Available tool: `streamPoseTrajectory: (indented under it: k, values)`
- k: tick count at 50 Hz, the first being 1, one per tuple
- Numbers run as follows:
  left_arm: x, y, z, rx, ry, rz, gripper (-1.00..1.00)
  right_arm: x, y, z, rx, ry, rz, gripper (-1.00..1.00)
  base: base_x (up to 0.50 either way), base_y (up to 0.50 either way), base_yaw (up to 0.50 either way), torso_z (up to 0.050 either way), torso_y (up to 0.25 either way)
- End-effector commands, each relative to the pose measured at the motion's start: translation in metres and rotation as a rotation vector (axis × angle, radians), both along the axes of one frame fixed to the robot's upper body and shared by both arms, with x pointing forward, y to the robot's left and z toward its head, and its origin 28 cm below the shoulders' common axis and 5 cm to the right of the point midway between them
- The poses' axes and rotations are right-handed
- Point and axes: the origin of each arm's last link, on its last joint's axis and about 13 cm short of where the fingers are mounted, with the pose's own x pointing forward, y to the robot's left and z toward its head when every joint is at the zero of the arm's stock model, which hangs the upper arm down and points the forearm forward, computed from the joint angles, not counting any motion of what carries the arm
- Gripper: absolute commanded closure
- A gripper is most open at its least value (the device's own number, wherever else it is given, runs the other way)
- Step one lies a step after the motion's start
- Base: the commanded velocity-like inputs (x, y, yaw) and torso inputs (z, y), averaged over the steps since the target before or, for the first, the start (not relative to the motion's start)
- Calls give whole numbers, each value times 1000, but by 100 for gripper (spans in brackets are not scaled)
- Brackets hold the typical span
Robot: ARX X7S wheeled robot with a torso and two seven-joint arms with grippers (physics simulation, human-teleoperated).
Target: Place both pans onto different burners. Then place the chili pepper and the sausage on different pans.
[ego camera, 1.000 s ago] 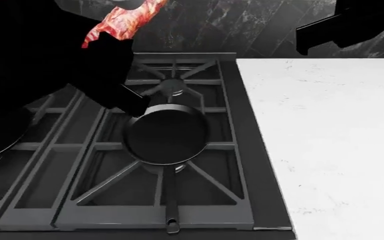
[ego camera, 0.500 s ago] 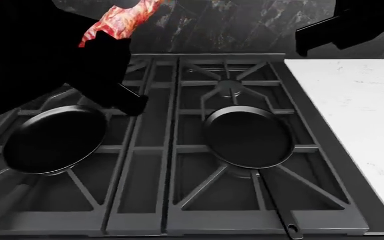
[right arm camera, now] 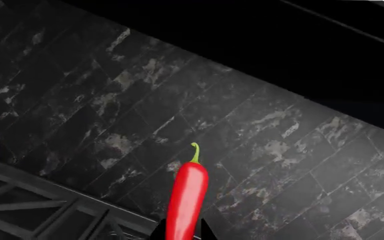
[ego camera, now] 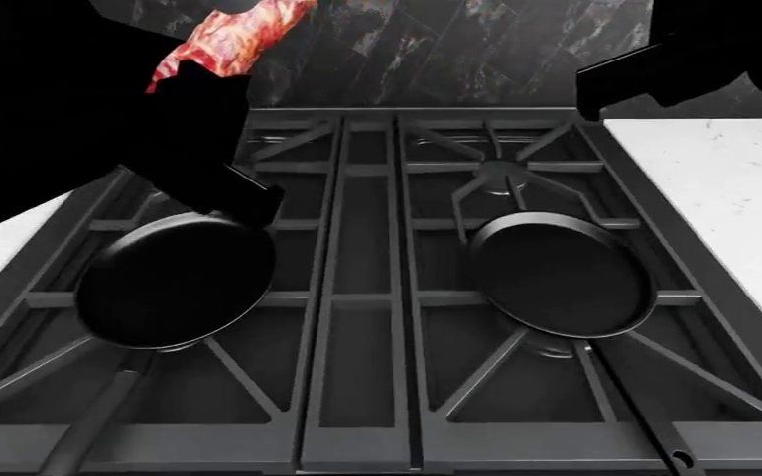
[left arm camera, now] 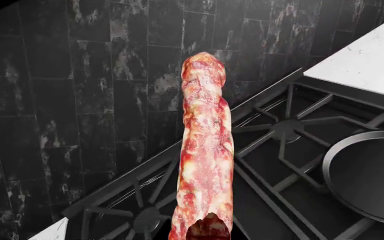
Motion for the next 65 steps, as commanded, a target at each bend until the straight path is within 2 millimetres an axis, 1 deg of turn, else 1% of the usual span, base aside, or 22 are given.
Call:
streamPoseTrajectory:
  k: [1,6,12,17,23,35,47,54,65]
  values:
    - [-1,3,0,-14,-6,15,100,11,-1,-6,-12,61,-28,100,0,0,0,0,0]
    - [-1,5,-3,-18,-3,23,100,23,-4,-16,-4,139,-42,100,0,0,0,0,0]
    - [-3,6,-3,-22,-5,27,100,32,-4,-27,12,227,-59,100,0,0,0,0,0]
    - [-2,7,-4,-26,-4,27,100,37,-5,-34,16,283,-64,100,0,0,0,0,0]
    - [-2,7,-4,-27,-2,27,100,38,-5,-37,40,332,-56,100,0,0,0,0,0]
    - [-1,7,-5,-28,0,29,100,36,-4,-37,38,409,-36,100,0,0,0,0,0]
    - [-1,8,-6,-28,1,31,100,36,-6,-38,-6,478,-56,100,0,0,0,0,0]
    - [-1,8,-7,-27,2,32,100,33,-8,-34,-31,536,-82,100,0,0,0,0,0]
    - [-1,8,-7,-25,3,33,100,31,-4,-20,-80,595,-97,100,0,0,0,0,0]
